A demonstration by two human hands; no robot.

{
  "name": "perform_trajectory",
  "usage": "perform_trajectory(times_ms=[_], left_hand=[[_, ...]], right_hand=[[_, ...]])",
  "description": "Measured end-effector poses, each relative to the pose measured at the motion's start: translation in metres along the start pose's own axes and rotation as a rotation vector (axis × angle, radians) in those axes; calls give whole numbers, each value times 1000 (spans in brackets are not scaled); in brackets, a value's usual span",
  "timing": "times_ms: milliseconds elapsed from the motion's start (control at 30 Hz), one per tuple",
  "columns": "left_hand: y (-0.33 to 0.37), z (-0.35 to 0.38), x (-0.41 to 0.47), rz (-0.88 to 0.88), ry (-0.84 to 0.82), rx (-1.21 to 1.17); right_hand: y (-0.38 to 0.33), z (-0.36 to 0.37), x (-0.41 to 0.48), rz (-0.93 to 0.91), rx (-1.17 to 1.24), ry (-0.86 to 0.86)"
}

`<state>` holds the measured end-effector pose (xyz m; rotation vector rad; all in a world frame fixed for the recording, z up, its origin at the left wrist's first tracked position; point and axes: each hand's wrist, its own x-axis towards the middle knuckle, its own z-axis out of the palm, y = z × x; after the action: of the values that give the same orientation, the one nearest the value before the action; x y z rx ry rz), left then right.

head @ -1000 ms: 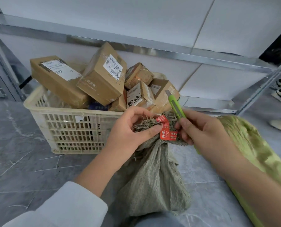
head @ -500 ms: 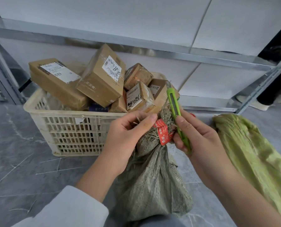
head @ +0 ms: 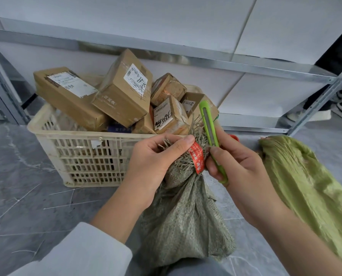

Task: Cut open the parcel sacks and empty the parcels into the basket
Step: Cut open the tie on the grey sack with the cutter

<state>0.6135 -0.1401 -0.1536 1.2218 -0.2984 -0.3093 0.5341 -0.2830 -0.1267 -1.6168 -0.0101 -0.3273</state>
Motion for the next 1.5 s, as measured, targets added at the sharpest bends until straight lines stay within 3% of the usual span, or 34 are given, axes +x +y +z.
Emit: perform_trajectory(times_ms=[267,500,833,1033,1200,1500], left_hand=[[3,0,-3,6,62,-13],[4,3,-6,9,73,37],[14,6,-7,-233,-21,-355],[17,7,-8,-218,63,-331],[16,9,-11,-206,40,-320],[7,11,-13,-99,-33,-114]], right_hand=[[1,6,3,1,-11,10],[-3,12,3,-61,-312,93],[-9,3,13,52,-109,-66],[-1,2,9,116,-43,-100],[1,4,5,7,-144,-41],[8,19,13,-106,-78,192]])
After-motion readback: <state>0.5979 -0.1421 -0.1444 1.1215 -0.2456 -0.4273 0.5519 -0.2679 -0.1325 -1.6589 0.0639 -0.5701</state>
